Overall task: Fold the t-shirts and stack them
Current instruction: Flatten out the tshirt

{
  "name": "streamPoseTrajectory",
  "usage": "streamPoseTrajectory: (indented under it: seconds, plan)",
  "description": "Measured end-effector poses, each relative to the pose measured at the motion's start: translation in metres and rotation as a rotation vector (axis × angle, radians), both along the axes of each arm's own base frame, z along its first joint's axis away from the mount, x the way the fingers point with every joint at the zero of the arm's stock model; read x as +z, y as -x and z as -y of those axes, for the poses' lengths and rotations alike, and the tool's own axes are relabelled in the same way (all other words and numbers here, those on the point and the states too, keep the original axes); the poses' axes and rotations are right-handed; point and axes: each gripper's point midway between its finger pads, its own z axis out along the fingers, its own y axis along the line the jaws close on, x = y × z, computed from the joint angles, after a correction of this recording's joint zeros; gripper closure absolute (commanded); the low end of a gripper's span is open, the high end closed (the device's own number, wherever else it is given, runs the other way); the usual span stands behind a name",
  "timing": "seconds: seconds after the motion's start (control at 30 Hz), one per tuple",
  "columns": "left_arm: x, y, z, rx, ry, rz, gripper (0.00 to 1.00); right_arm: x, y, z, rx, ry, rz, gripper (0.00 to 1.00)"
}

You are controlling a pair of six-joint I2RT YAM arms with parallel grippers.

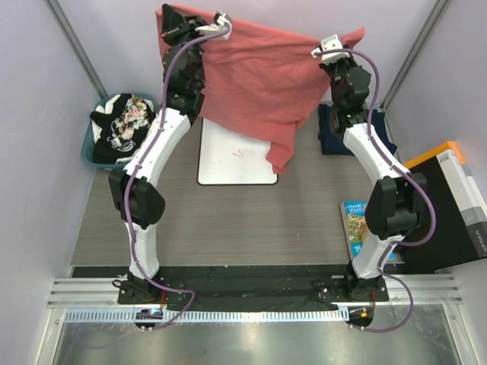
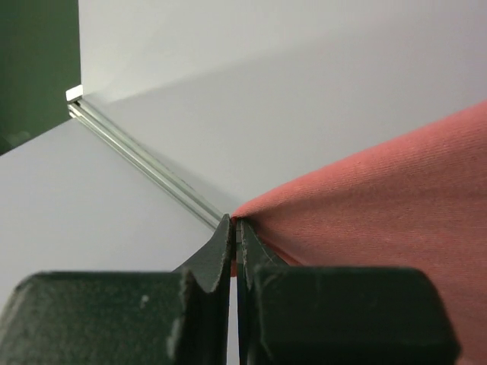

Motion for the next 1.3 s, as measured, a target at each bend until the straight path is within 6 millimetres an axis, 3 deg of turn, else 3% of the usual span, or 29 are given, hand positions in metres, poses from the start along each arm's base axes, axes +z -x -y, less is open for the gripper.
streamPoseTrajectory:
  seconds: [0.1, 0.23, 0.33, 0.43, 0.5, 0.57, 0.67, 0.77, 0.87, 0.93, 1.0, 1.1, 1.3]
  plan:
    - [-0.001, 0.003, 0.002, -0.003, -0.025, 0.009, 1.00, 0.006, 0.002, 0.001, -0.016, 0.019, 0.022, 0.99]
    - [-0.048, 0.004, 0.004, -0.015, -0.094, -0.111, 1.00, -0.006, 0.014, 0.002, -0.011, 0.062, -0.019, 0.99]
    - [-0.084, 0.013, 0.002, -0.023, -0.134, -0.207, 1.00, -0.025, 0.037, 0.001, 0.009, 0.115, -0.082, 0.99]
    - [-0.106, 0.038, -0.005, -0.037, -0.143, -0.285, 1.00, -0.020, 0.067, 0.000, 0.035, 0.158, -0.094, 0.99]
    - [-0.106, 0.061, -0.011, -0.054, -0.126, -0.318, 1.00, -0.004, 0.088, 0.001, 0.046, 0.176, -0.068, 0.99]
    - [-0.091, 0.095, -0.016, -0.099, -0.085, -0.327, 1.00, 0.024, 0.116, 0.002, 0.053, 0.188, -0.013, 0.99]
    - [-0.053, 0.157, -0.024, -0.214, -0.024, -0.277, 1.00, 0.071, 0.161, 0.005, 0.063, 0.191, 0.091, 0.99]
    - [-0.004, 0.235, -0.039, -0.346, 0.010, -0.139, 1.00, 0.118, 0.216, 0.006, 0.082, 0.207, 0.220, 0.99]
    - [0.029, 0.288, -0.049, -0.437, 0.024, -0.025, 1.00, 0.152, 0.259, 0.005, 0.105, 0.227, 0.326, 0.99]
    - [0.045, 0.306, -0.054, -0.461, 0.027, 0.021, 1.00, 0.169, 0.276, 0.003, 0.116, 0.238, 0.376, 0.99]
    - [0.047, 0.307, -0.053, -0.467, 0.019, 0.015, 1.00, 0.182, 0.285, 0.003, 0.117, 0.244, 0.407, 0.98]
    - [0.025, 0.287, -0.042, -0.460, -0.016, -0.072, 1.00, 0.182, 0.279, 0.002, 0.116, 0.254, 0.397, 0.99]
    - [-0.066, 0.215, -0.016, -0.405, -0.143, -0.336, 1.00, 0.128, 0.205, -0.006, 0.119, 0.281, 0.218, 0.98]
